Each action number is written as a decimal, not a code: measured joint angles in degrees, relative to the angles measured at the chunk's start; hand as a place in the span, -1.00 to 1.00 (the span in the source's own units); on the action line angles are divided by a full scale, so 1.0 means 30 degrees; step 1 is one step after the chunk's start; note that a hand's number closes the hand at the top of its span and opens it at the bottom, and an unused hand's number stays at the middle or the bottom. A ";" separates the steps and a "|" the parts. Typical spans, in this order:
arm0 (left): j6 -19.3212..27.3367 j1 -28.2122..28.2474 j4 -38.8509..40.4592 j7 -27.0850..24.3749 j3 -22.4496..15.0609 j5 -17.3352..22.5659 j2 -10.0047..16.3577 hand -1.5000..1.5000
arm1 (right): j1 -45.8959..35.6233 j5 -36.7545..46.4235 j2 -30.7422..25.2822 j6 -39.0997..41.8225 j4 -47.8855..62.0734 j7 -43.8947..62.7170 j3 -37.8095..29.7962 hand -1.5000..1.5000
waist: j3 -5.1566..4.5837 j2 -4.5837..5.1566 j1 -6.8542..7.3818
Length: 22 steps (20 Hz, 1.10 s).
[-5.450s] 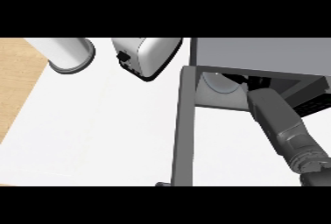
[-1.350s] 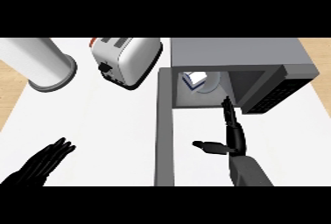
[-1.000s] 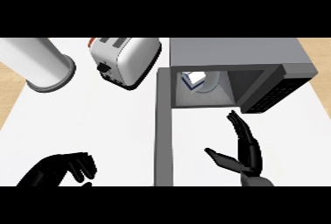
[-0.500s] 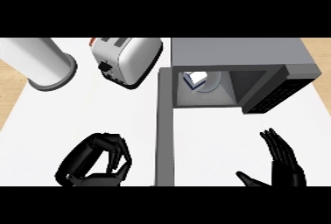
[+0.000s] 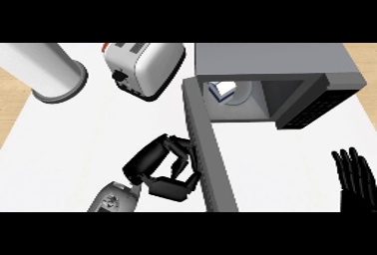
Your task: Pick up the milk, place it into the microwave and close the microwave
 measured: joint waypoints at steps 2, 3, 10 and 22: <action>0.1160 -0.0982 0.0974 0.0274 -0.1295 0.0211 0.0035 1.00 | 0.0304 0.0054 -0.0034 0.0048 -0.0709 0.0133 0.0084 -1.00 | -0.0002 -0.0010 -0.0078; 0.1875 -0.1442 0.1511 0.0477 -0.1966 0.0281 0.0042 1.00 | 0.0391 -0.0179 -0.0182 0.0194 -0.1070 0.0300 -0.0098 -1.00 | 0.0000 -0.0006 -0.0121; 0.5920 -0.4646 0.5802 0.1530 -0.6403 0.3101 0.0064 1.00 | 0.0473 -0.1132 -0.1023 0.1135 -0.3572 0.1715 -0.0337 -1.00 | -0.0013 0.0096 -0.0626; 0.9976 -0.8857 0.8434 0.0566 -1.0098 0.9501 0.0037 1.00 | -0.0915 -0.2572 -0.2593 0.2962 -0.6432 0.4028 0.0119 -1.00 | -0.0078 0.0556 -0.2643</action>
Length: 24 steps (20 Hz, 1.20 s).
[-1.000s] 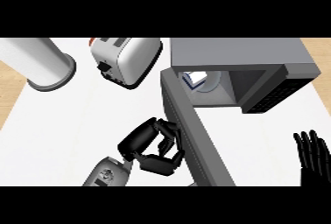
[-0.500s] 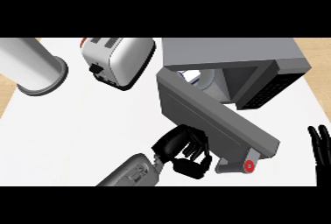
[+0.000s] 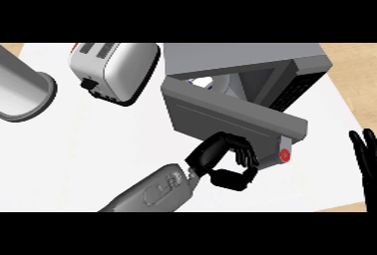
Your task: Pick up the milk, place it into the microwave and close the microwave
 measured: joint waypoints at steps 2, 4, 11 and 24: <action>0.0340 -0.0521 0.0057 -0.0445 0.0089 0.0950 -0.0013 1.00 | -0.0209 -0.0255 -0.0199 0.0228 -0.0527 0.0340 0.0128 -1.00 | -0.0016 0.0087 -0.0445; 0.0706 -0.1075 0.0241 -0.0849 0.0170 0.1700 -0.0032 1.00 | -0.0292 -0.0442 -0.0455 0.0471 -0.1001 0.0619 0.0195 -1.00 | -0.0023 0.0160 -0.0921; 0.1553 -0.3371 0.1365 -0.1499 0.0579 0.3827 -0.0083 1.00 | -0.0886 -0.1085 -0.1064 0.0894 -0.2016 0.1288 0.0068 -1.00 | 0.0009 0.0441 -0.2239; 0.3170 -0.6214 0.3995 -0.1406 0.1285 0.6432 0.0503 1.00 | -0.1926 -0.2599 -0.2251 0.1599 -0.2993 0.2807 -0.0203 -1.00 | 0.0056 0.0940 -0.3934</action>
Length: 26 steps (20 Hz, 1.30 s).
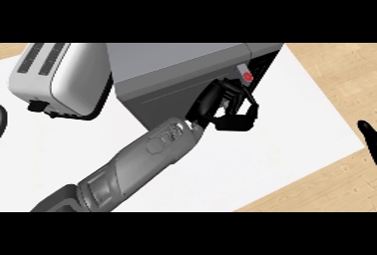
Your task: Pick up the milk, place it into the microwave and close the microwave
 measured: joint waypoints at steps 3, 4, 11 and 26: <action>0.0343 0.0000 -0.0010 -0.0172 -0.0123 0.0352 0.0148 1.00 | -0.0217 -0.0300 -0.0249 0.0102 -0.0126 0.0276 -0.0122 -1.00 | -0.0004 0.0001 -0.0245; 0.0491 0.0021 -0.0017 -0.0242 -0.0176 0.0442 0.0189 1.00 | -0.0262 -0.0413 -0.0360 0.0143 -0.0163 0.0390 -0.0186 -1.00 | -0.0005 -0.0015 -0.0310; 0.1496 0.0216 -0.0248 -0.0772 -0.0462 0.0959 0.0503 1.00 | -0.0682 -0.0992 -0.1009 0.0256 -0.0209 0.0901 -0.0840 -1.00 | 0.0004 -0.0022 -0.0746; 0.3288 0.0357 -0.0534 -0.1574 -0.0911 0.1669 0.0783 1.00 | -0.1657 -0.1966 -0.2368 0.0483 0.0013 0.1806 -0.2175 -1.00 | 0.0034 0.0059 -0.1219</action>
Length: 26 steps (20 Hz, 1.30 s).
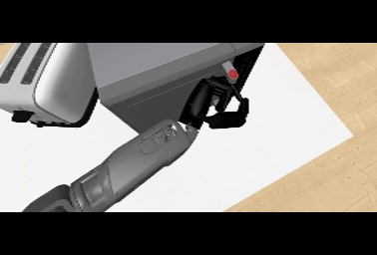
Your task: Pick up the milk, place it into the microwave and close the microwave
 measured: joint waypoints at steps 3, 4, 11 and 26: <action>0.0213 -0.0024 -0.0018 -0.0145 -0.0090 0.0122 0.0017 1.00 | -0.0204 -0.0364 -0.0147 0.0076 0.0094 0.0135 -0.0164 -1.00 | 0.0009 0.0033 -0.0021; 0.0293 -0.0024 -0.0032 -0.0182 -0.0117 0.0170 0.0032 1.00 | -0.0250 -0.0491 -0.0179 0.0090 0.0135 0.0189 -0.0203 -1.00 | 0.0012 0.0039 -0.0040; 0.0903 0.0042 -0.0061 -0.0418 -0.0242 0.0525 0.0132 1.00 | -0.0581 -0.1293 -0.0515 0.0274 0.0232 0.0502 -0.0548 -1.00 | 0.0020 0.0004 -0.0258; 0.2174 -0.0854 0.1200 -0.0270 -0.0016 0.2139 -0.1428 1.00 | -0.0718 -0.2621 -0.1131 -0.0028 0.0288 0.0950 -0.2214 -1.00 | 0.0018 0.0001 0.0841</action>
